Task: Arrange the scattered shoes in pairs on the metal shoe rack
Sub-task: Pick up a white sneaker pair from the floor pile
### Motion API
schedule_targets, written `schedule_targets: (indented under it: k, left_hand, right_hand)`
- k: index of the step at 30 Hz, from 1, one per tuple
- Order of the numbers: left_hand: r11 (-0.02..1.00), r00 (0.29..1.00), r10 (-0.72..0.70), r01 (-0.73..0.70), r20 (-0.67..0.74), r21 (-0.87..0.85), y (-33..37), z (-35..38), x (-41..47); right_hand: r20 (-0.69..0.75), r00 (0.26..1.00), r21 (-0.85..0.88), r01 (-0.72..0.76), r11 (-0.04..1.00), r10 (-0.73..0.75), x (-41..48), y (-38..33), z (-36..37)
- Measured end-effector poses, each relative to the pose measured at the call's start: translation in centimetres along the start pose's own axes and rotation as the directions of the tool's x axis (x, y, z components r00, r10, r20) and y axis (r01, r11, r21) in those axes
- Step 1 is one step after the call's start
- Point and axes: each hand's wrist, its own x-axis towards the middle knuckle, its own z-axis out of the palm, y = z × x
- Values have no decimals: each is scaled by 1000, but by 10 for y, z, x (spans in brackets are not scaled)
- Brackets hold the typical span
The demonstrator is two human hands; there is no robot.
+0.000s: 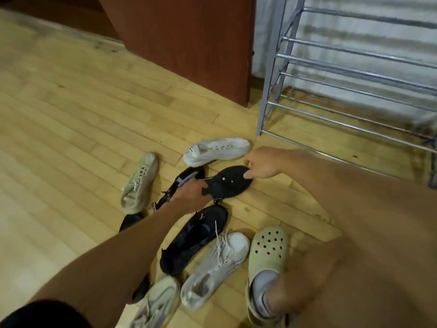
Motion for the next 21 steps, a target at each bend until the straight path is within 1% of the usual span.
schedule_targets:
  k: [1,4,8,12,13,15,16,18,20,21]
  left_hand:
    - [1000,1000,-15,16,27,-25,-8,11,-2]
    - [998,995,-52,53,86,-17,-22,47,-8]
    - [1000,985,-14,13,170,5,-24,101,-12]
    - [982,968,121,-148,220,113,-12,144,-8]
    - [973,962,132,-172,240,156,-7,151,-6]
    - [933,955,119,-201,271,300,4,162,1]
    - [911,960,98,-193,264,364,9,166,5]
    - [892,976,64,-149,206,428,17,171,12]
    - [889,986,78,-136,149,438,23,169,15]
    - [902,985,92,-145,146,406,24,165,14]
  right_hand:
    - [21,1000,4,-2,1000,1,1,-5,9]
    - [63,998,36,-20,999,17,4,-10,40]
    - [127,991,62,-50,997,42,3,-3,82]
    - [172,980,39,-103,994,95,1,12,113]
    - [181,977,36,-123,992,115,1,15,118]
    - [168,977,59,-140,988,129,1,17,122]
    - [151,981,82,-139,987,126,0,16,122]
    - [128,985,128,-129,983,113,-3,15,121]
    - [118,987,129,-123,984,108,-10,14,118]
    - [124,986,121,-128,984,113,-13,14,116]
